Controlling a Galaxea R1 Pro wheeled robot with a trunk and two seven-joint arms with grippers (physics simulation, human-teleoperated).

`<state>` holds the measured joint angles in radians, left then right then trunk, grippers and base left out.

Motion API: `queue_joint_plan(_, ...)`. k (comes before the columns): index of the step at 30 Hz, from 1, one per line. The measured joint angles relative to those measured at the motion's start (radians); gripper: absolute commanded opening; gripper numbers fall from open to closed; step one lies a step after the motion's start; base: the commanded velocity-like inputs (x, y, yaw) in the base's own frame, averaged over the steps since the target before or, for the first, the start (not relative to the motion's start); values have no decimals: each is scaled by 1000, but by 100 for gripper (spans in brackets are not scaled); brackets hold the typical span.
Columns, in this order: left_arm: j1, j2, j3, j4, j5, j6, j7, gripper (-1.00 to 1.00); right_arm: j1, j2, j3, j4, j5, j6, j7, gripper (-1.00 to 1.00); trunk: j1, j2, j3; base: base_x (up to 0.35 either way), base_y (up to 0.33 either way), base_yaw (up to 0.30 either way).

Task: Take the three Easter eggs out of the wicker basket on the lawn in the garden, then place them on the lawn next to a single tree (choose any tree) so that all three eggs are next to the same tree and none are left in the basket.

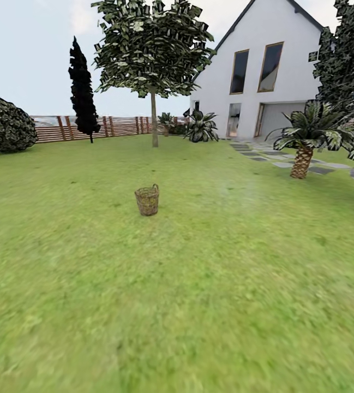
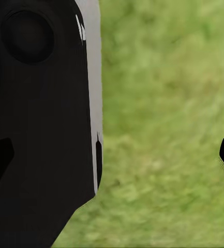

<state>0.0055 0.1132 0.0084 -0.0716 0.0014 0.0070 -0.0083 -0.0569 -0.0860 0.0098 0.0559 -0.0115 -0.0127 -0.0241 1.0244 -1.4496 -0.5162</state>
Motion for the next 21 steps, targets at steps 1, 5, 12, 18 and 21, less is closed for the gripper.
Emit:
queue_joint_plan(1,0,0,0,0,0,0,0,100,0,0,0,0,0,0,0,100,0,0,0,337,0,0)
queue_joint_plan(5,0,0,0,0,0,0,0,100,0,0,0,0,0,0,0,100,0,0,0,337,0,0)
queue_joint_plan(12,0,0,0,0,0,1,0,100,0,0,0,0,-1,0,0,100,0,0,0,337,0,0)
queue_joint_plan(18,0,0,0,0,0,1,0,100,0,0,0,0,0,0,0,100,0,0,0,337,0,0)
queue_joint_plan(21,0,0,0,0,0,0,0,100,0,0,0,0,0,-1,0,100,0,0,0,337,0,0)
